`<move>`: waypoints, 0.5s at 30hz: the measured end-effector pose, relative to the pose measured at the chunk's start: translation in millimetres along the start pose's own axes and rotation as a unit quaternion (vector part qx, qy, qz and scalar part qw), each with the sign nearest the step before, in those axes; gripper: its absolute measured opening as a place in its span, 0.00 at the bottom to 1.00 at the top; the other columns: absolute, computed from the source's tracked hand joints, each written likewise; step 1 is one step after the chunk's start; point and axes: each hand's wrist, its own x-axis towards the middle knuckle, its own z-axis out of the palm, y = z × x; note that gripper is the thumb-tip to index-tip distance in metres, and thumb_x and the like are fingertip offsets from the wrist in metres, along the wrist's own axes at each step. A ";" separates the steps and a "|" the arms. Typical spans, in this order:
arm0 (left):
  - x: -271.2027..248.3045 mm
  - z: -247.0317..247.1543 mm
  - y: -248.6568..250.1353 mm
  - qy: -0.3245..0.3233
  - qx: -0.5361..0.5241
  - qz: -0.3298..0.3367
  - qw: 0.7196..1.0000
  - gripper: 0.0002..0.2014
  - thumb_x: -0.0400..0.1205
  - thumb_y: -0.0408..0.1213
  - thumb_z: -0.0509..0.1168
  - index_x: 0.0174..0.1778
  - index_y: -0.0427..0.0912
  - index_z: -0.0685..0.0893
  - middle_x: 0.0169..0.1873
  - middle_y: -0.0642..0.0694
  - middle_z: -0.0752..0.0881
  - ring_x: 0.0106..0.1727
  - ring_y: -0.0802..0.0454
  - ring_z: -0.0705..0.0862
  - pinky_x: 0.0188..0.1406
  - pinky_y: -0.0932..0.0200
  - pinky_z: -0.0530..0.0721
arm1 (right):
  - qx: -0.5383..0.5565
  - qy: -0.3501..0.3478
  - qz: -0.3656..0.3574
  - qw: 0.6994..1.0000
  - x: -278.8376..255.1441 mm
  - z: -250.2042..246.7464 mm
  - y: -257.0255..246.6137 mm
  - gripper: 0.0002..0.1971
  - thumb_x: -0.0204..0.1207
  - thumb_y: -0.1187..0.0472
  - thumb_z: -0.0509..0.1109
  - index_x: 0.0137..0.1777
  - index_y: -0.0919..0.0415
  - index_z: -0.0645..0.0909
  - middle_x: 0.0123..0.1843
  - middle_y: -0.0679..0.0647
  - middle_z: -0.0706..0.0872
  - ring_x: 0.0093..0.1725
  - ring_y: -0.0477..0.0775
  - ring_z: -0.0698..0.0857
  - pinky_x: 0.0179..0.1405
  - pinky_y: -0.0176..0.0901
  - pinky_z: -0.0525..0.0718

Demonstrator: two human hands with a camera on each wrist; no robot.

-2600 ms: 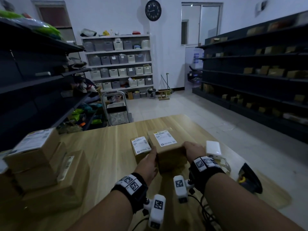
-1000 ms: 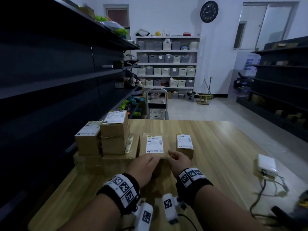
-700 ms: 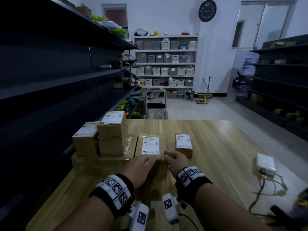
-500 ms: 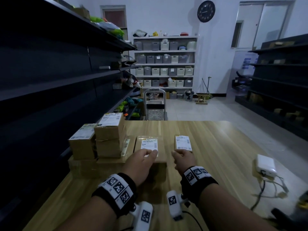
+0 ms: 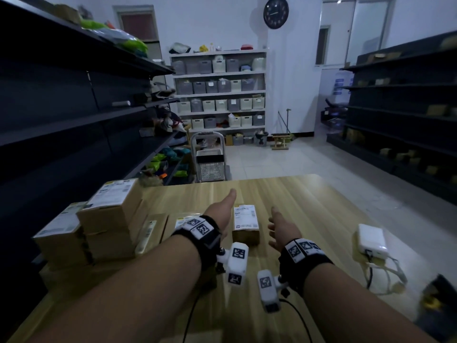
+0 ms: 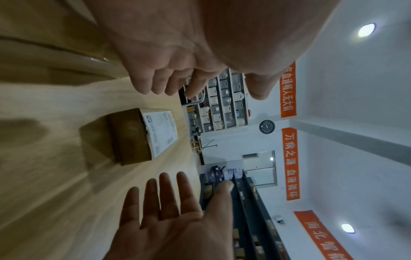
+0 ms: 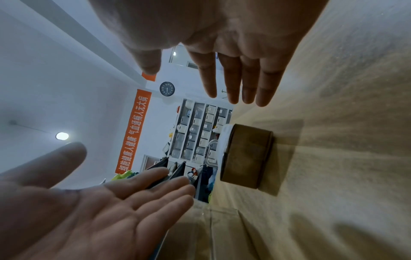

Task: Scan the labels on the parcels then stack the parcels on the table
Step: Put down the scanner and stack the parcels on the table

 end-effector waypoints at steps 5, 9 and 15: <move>19.1 22.7 3.7 -0.006 0.037 -0.017 0.999 0.55 0.82 0.81 0.59 0.88 0.35 0.73 0.63 0.39 0.87 0.60 0.39 0.86 0.73 0.43 0.77 | 0.003 -0.014 0.021 1.000 13.3 -5.3 6.8 0.44 0.70 0.14 0.59 0.62 0.51 0.89 0.70 0.58 0.89 0.65 0.64 0.86 0.78 0.70 0.81; 92.5 33.3 -23.4 0.014 0.081 -0.031 0.996 0.78 0.47 0.97 0.61 0.83 0.40 0.82 0.71 0.36 0.92 0.71 0.31 0.90 0.82 0.36 0.81 | 0.004 -0.024 0.056 0.998 19.3 -4.8 9.2 0.57 0.63 0.10 0.57 0.75 0.56 0.86 0.81 0.59 0.84 0.76 0.65 0.82 0.83 0.69 0.76; 72.6 37.6 -29.0 -0.017 0.072 -0.047 0.996 0.62 0.55 0.95 0.60 0.65 0.44 0.93 0.46 0.43 0.97 0.41 0.44 0.93 0.49 0.56 0.86 | 0.021 -0.076 0.085 0.993 27.8 -2.4 13.1 0.51 0.77 0.15 0.50 0.49 0.60 0.99 0.39 0.54 0.93 0.30 0.51 0.85 0.30 0.45 0.80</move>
